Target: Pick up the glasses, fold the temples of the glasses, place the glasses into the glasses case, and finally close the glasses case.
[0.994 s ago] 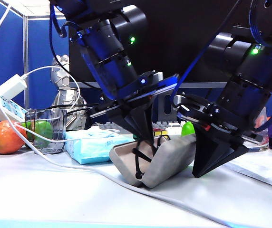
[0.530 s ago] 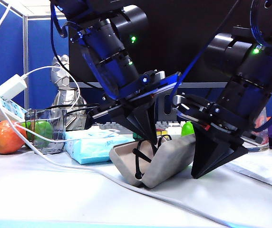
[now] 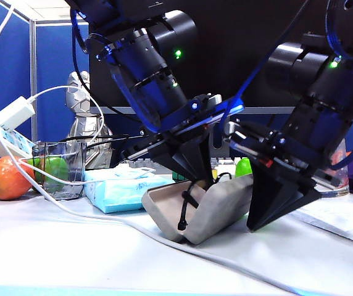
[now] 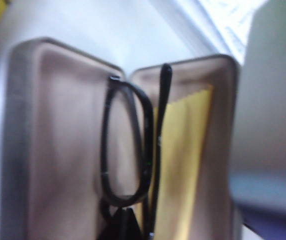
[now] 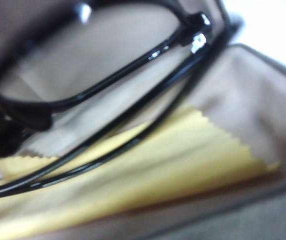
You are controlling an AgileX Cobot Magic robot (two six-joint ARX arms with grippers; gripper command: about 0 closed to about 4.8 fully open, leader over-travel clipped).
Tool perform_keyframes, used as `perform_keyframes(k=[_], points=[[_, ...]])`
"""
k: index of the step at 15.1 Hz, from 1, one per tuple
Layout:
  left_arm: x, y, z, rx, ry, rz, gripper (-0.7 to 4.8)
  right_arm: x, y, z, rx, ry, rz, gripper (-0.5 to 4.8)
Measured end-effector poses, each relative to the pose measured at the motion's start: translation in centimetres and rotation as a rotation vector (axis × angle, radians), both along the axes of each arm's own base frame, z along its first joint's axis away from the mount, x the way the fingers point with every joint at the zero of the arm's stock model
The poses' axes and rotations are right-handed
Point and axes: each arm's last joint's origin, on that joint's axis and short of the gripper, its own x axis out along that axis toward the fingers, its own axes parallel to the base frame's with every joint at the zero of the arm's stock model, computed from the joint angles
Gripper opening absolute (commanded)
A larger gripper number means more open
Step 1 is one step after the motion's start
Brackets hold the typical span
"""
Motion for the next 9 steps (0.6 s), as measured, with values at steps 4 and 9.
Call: perform_keyframes(k=[4, 9], points=[[-0.06, -0.06, 0.02, -0.017, 0.015, -0.019, -0.06, -0.11, -0.03, 0.27, 0.0, -0.018, 0.034, -0.01], [0.01, 0.0, 0.13, -0.003, -0.012, -0.005, -0.06, -0.27, -0.06, 0.46, 0.011, -0.025, 0.057, -0.01]])
